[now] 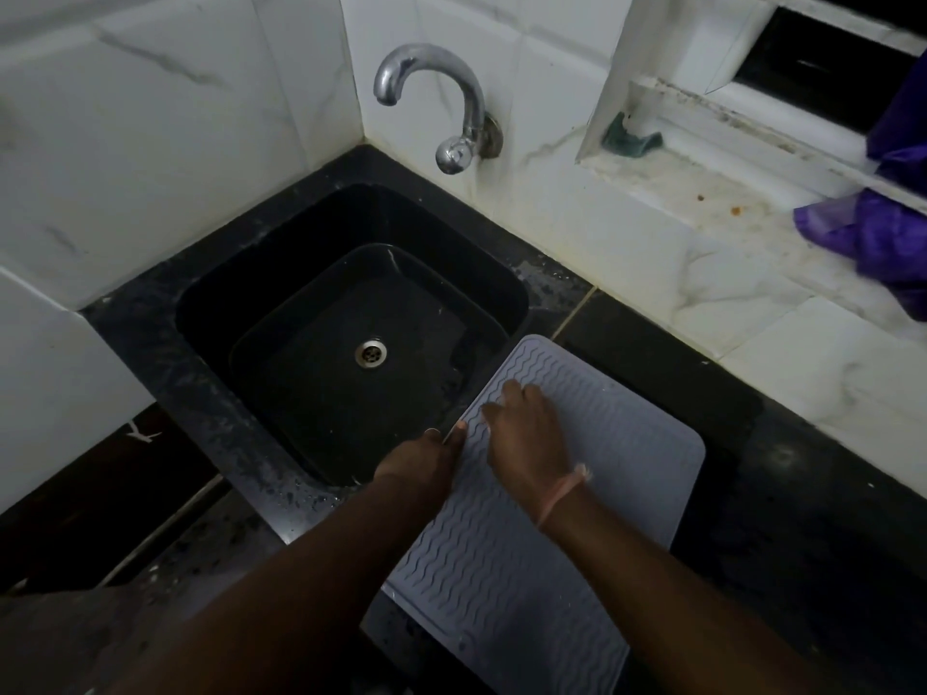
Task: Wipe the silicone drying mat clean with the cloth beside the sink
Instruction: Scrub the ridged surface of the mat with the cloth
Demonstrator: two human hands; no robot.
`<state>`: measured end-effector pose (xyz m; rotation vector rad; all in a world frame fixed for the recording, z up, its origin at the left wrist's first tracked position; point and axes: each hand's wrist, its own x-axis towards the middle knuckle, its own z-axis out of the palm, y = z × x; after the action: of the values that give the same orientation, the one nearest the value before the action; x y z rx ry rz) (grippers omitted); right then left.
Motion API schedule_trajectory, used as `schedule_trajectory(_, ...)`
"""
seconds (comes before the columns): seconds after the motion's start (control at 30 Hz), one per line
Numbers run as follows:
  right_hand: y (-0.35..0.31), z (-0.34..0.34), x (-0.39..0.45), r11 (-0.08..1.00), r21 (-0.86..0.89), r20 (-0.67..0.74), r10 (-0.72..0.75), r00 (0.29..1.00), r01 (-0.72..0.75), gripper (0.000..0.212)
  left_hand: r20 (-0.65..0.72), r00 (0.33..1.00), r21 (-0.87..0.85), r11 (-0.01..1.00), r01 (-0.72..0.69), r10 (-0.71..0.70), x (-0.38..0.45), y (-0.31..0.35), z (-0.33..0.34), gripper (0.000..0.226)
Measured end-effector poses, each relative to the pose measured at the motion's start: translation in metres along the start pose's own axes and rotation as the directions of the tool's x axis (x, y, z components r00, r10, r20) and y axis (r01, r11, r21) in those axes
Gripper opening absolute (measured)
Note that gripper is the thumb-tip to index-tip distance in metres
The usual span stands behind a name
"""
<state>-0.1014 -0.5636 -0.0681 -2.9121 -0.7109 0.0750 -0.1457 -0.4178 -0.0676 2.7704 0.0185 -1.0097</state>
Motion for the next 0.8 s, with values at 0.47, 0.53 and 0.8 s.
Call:
schedule_trajectory(0.47,0.032,-0.003,0.037,0.987,-0.096,-0.034,0.124,0.992,-0.126,0.025,-0.071,0.995,-0.133,0.988,-0.076,0.067,-0.019,-0.021,0.009,0.079)
schedule_trajectory(0.53,0.019,-0.002,0.022,0.992,-0.069,-0.029,0.104,0.994,-0.106,0.025,-0.153,0.987,-0.188,0.979,-0.084,0.055,-0.024,-0.026,0.014,0.066)
schedule_trajectory(0.8,-0.038,0.012,-0.044,0.991,-0.001,0.017,-0.134,0.991,0.134,0.015,-0.293,0.954,-0.344,0.938,-0.044,-0.062,-0.031,-0.026,0.016,0.035)
